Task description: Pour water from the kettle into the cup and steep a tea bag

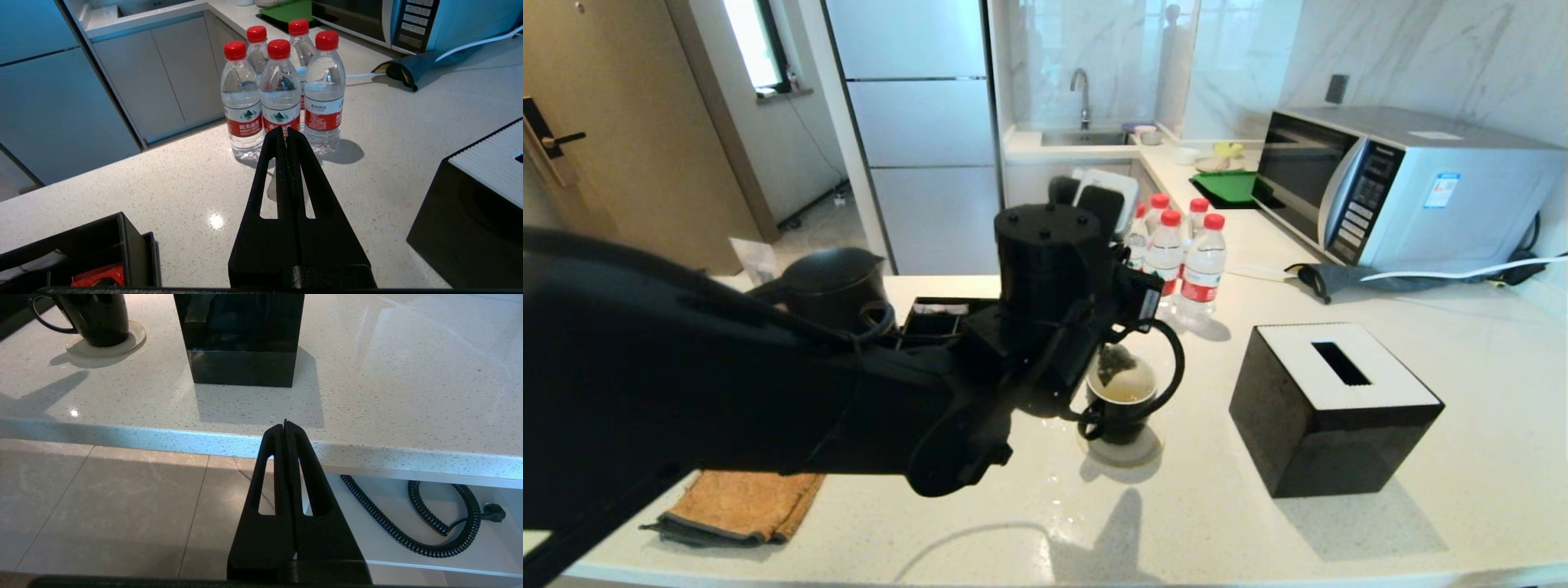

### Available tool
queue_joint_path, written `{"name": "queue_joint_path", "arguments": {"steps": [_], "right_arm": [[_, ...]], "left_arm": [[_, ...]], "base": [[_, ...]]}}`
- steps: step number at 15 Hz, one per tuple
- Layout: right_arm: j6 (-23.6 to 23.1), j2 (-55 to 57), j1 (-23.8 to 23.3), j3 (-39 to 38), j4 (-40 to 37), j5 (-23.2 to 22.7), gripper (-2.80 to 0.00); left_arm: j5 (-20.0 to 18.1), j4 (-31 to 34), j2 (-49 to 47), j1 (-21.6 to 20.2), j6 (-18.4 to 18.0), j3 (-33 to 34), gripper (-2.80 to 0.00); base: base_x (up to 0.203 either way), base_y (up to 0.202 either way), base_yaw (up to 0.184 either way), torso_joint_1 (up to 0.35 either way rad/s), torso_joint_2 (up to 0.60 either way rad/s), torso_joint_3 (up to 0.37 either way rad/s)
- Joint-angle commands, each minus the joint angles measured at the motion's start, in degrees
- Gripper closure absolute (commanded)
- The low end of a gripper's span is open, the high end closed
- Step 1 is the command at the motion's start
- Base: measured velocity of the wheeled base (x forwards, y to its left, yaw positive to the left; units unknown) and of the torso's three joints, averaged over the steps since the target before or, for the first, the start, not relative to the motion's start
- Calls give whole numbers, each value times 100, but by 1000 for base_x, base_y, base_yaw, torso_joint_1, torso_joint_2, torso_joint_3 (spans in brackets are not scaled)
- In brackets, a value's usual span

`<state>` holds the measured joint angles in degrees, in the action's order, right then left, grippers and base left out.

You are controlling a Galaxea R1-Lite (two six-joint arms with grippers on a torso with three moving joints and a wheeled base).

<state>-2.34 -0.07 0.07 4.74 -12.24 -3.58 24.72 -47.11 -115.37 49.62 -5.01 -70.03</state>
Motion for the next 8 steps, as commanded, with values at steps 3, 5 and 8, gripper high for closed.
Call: {"name": "queue_joint_path", "arguments": {"steps": [3,5,8], "right_arm": [[-3,7,1,0,-7,-2,0],[-3,7,1,0,-7,-2,0],[-3,7,1,0,-7,-2,0]], "left_arm": [[6,-73,38,4,3,98,0],[6,-112,6,13,34,223,0],[6,-118,-26,37,162,453,0]], "base": [[0,0,0,0,0,0],[0,0,0,0,0,0],[0,0,0,0,0,0]]}}
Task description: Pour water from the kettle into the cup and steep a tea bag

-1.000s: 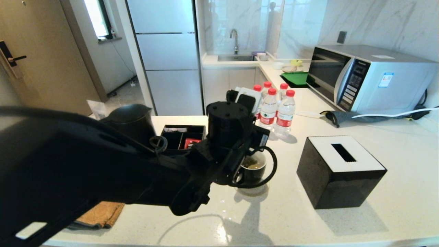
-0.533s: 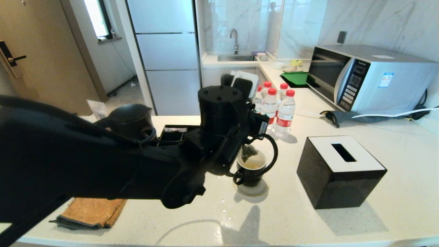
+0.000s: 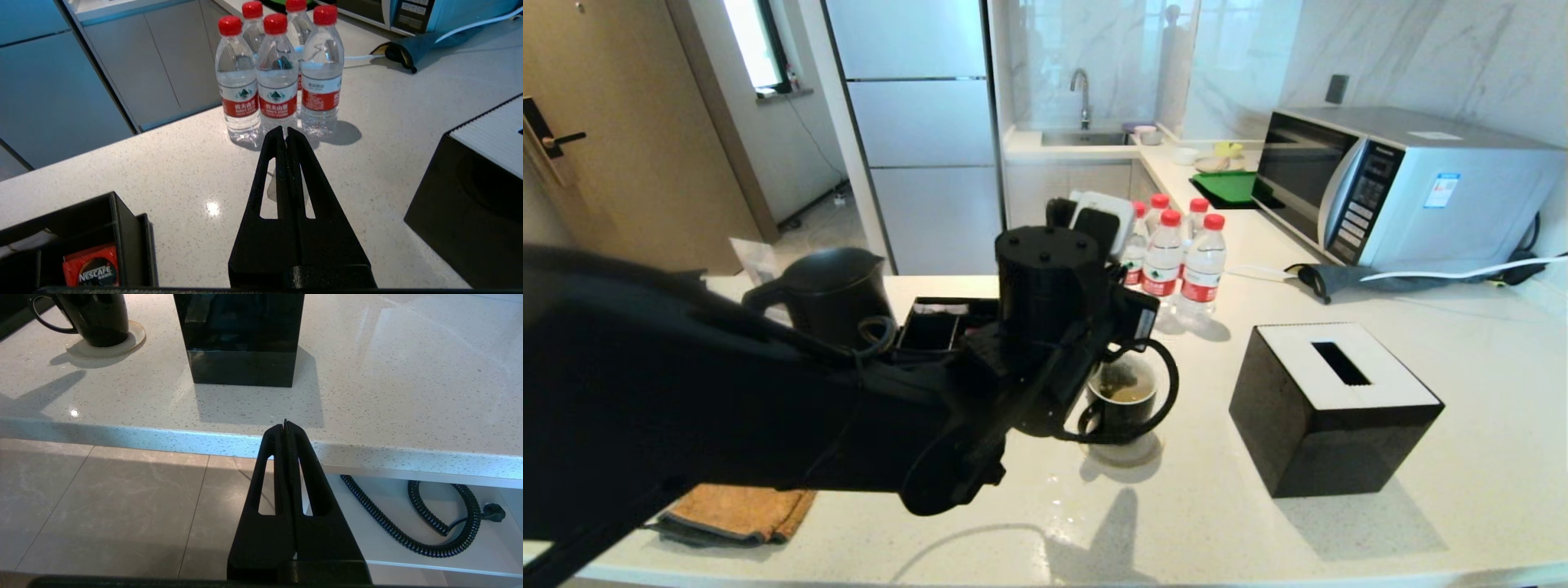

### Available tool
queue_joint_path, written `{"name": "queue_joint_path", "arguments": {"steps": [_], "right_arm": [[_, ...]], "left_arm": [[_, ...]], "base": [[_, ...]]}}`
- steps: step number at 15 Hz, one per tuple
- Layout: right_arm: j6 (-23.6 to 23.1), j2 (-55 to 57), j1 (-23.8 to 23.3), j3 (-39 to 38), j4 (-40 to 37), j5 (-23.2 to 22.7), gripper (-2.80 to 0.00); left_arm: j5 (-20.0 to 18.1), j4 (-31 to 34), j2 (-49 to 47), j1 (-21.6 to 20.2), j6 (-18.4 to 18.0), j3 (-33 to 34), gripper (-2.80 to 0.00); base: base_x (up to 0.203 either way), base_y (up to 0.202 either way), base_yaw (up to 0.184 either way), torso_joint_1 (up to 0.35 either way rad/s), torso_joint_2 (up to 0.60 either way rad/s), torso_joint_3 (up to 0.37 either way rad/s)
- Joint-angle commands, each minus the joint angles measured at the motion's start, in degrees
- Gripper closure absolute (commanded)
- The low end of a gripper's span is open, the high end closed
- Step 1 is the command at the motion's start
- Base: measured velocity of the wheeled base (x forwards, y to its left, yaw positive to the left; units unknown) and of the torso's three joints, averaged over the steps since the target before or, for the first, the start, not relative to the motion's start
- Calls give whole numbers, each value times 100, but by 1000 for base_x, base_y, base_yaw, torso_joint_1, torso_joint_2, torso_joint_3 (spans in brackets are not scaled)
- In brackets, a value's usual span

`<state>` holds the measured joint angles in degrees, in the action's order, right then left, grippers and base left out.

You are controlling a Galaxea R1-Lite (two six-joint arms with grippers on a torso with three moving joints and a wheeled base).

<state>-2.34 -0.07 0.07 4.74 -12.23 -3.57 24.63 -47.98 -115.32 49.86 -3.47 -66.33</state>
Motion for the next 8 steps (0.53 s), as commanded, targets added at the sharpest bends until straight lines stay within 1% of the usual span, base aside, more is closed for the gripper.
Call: {"name": "queue_joint_path", "arguments": {"steps": [1,4,6,7,8], "right_arm": [[-3,7,1,0,-7,-3,0],[-3,7,1,0,-7,-3,0],[-3,7,1,0,-7,-3,0],[-3,7,1,0,-7,-3,0],[-3,7,1,0,-7,-3,0]], "left_arm": [[15,-35,-51,21,44,165,0],[15,-46,-93,100,185,462,0],[57,-466,-182,135,214,660,0],[120,-597,-227,145,208,692,0],[129,-589,-227,147,204,683,0]], "base": [[0,0,0,0,0,0],[0,0,0,0,0,0],[0,0,0,0,0,0],[0,0,0,0,0,0],[0,0,0,0,0,0]]}}
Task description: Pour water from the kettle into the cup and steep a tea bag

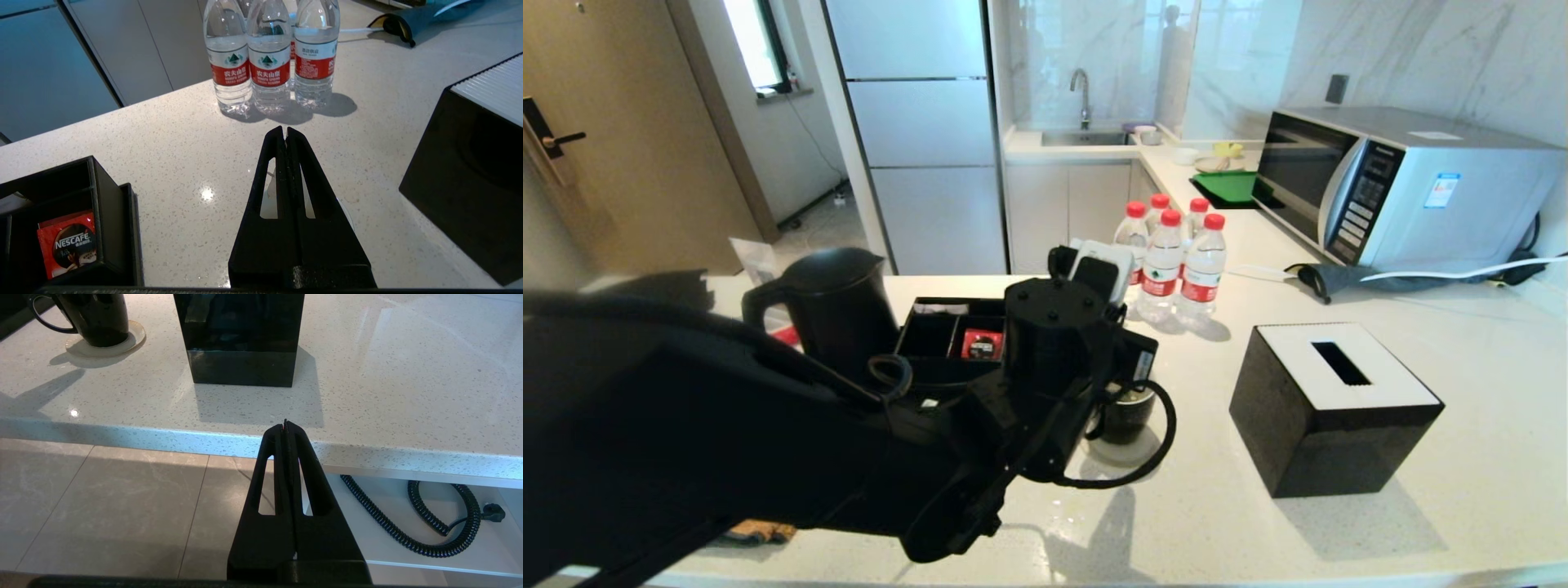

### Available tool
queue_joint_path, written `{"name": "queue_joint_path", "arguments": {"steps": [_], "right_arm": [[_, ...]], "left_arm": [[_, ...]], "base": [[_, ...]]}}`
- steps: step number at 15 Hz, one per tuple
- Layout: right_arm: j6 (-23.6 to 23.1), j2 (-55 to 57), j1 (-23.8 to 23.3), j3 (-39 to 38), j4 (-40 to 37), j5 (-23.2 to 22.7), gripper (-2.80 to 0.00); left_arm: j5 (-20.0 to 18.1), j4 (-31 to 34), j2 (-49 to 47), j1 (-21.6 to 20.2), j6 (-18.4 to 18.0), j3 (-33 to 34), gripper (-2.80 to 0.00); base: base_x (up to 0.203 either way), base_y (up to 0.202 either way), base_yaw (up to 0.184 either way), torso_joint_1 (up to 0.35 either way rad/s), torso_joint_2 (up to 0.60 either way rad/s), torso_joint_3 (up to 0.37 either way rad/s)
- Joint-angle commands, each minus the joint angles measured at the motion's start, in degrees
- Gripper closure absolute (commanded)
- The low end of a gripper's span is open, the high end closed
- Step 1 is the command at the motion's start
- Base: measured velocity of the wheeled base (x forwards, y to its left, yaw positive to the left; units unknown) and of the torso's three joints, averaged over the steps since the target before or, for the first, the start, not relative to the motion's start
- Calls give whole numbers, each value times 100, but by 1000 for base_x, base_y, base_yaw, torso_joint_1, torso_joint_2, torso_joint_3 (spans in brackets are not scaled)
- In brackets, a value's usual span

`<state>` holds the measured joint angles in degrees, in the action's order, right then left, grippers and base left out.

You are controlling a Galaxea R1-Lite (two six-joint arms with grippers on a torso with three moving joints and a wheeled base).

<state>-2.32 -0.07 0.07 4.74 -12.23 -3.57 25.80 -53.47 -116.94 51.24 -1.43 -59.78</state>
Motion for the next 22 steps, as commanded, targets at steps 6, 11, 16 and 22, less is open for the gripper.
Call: {"name": "queue_joint_path", "arguments": {"steps": [6,11,16,22], "right_arm": [[-6,7,1,0,-8,-3,0],[-6,7,1,0,-8,-3,0],[-6,7,1,0,-8,-3,0],[-6,7,1,0,-8,-3,0]], "left_arm": [[-2,75,79,13,-172,-250,0],[-38,473,244,57,-356,-831,0],[-22,530,374,210,-418,-983,0],[-12,513,315,353,-411,-983,0]], "base": [[0,0,0,0,0,0],[0,0,0,0,0,0],[0,0,0,0,0,0],[0,0,0,0,0,0]]}}
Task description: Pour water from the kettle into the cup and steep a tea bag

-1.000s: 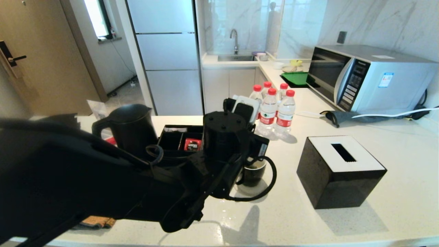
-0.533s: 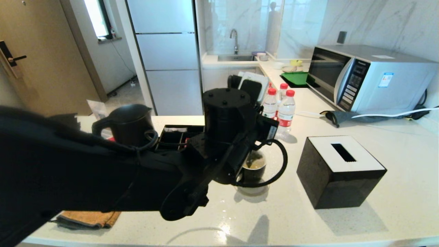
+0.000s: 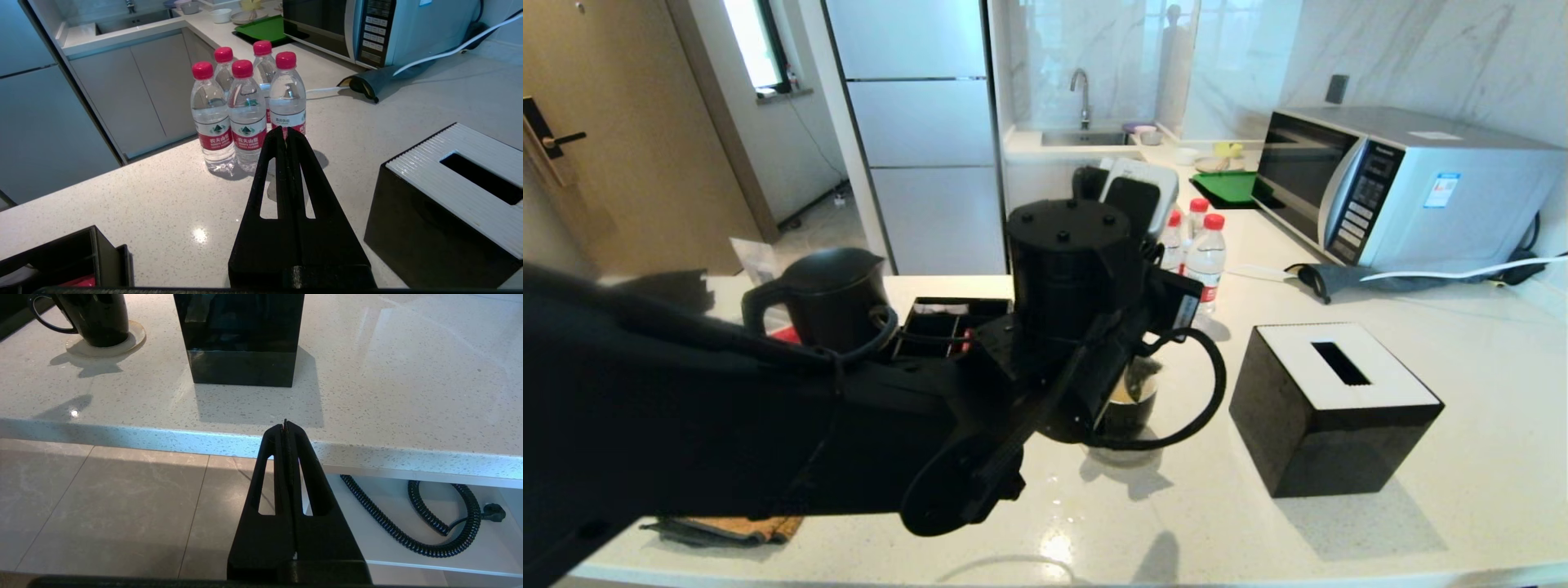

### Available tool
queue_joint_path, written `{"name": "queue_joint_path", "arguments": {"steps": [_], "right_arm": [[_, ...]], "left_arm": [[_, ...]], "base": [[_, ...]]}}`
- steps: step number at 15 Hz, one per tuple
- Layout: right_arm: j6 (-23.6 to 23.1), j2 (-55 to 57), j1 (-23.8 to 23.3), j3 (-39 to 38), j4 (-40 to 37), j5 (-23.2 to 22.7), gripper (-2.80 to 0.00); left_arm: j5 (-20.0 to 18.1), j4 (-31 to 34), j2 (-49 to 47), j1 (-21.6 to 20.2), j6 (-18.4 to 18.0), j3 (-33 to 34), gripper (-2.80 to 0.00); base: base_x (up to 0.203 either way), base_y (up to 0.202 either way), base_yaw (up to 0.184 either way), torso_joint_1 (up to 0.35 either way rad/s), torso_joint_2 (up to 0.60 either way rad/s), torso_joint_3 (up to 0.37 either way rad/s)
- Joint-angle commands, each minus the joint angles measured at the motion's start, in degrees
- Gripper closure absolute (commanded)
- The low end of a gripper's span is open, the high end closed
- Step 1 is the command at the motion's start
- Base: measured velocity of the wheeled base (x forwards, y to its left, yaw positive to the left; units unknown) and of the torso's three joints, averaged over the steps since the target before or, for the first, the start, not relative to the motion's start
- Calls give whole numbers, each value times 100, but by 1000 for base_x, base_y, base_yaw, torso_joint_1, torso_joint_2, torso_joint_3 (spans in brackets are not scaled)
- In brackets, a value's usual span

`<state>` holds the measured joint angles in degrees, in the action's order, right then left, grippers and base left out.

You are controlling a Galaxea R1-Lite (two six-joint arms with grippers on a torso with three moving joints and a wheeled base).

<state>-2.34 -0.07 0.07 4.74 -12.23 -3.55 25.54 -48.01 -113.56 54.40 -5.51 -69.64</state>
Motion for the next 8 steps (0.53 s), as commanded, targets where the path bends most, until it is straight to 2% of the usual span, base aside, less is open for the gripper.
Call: {"name": "queue_joint_path", "arguments": {"steps": [1,8], "right_arm": [[-3,7,1,0,-8,-6,0],[-3,7,1,0,-8,-6,0]], "left_arm": [[13,-33,-44,62,-3,11,0],[12,-42,-114,115,2,-5,0]], "base": [[0,0,0,0,0,0],[0,0,0,0,0,0]]}}
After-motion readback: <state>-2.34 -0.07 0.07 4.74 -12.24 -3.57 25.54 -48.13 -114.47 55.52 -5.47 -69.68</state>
